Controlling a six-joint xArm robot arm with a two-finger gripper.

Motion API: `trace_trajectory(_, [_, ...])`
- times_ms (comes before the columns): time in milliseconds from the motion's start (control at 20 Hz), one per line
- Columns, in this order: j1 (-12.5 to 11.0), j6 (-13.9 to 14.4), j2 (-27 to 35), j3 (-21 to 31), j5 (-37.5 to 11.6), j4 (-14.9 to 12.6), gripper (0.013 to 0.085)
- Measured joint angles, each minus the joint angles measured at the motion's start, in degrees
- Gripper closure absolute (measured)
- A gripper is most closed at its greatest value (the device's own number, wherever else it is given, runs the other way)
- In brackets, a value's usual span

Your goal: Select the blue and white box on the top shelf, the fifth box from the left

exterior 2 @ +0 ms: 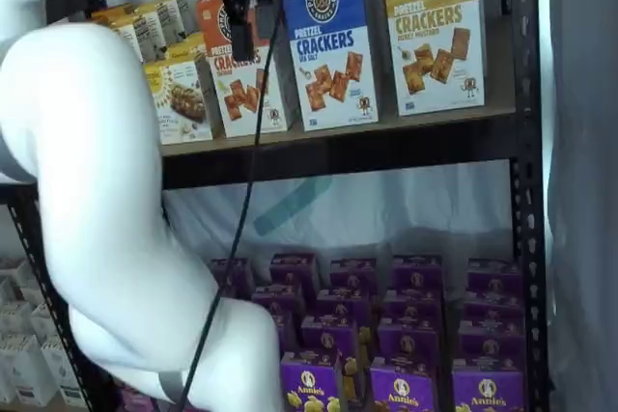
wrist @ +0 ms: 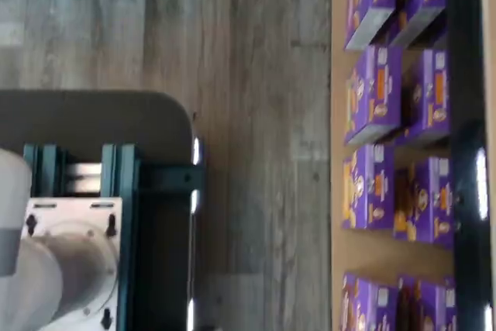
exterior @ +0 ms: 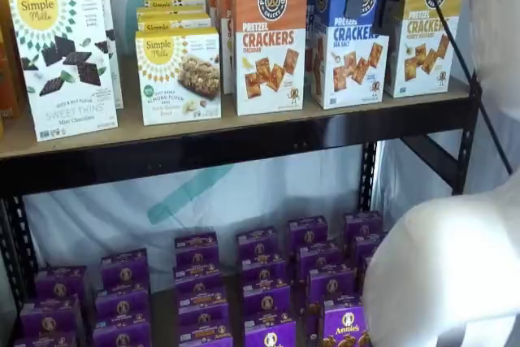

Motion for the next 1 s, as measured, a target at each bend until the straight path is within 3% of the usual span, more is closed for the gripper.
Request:
trace_trajectory(300, [-2.1,1.2,3.0,-4.3,-0.6,7.3,0.013])
trace_trajectory(650, [-4.5,2.0,5.7,-8.6,-2.2,13.3,0.013])
trace_trajectory(1000, [-6.4,1.2,5.5,-8.4,-9.1,15.6,0.013])
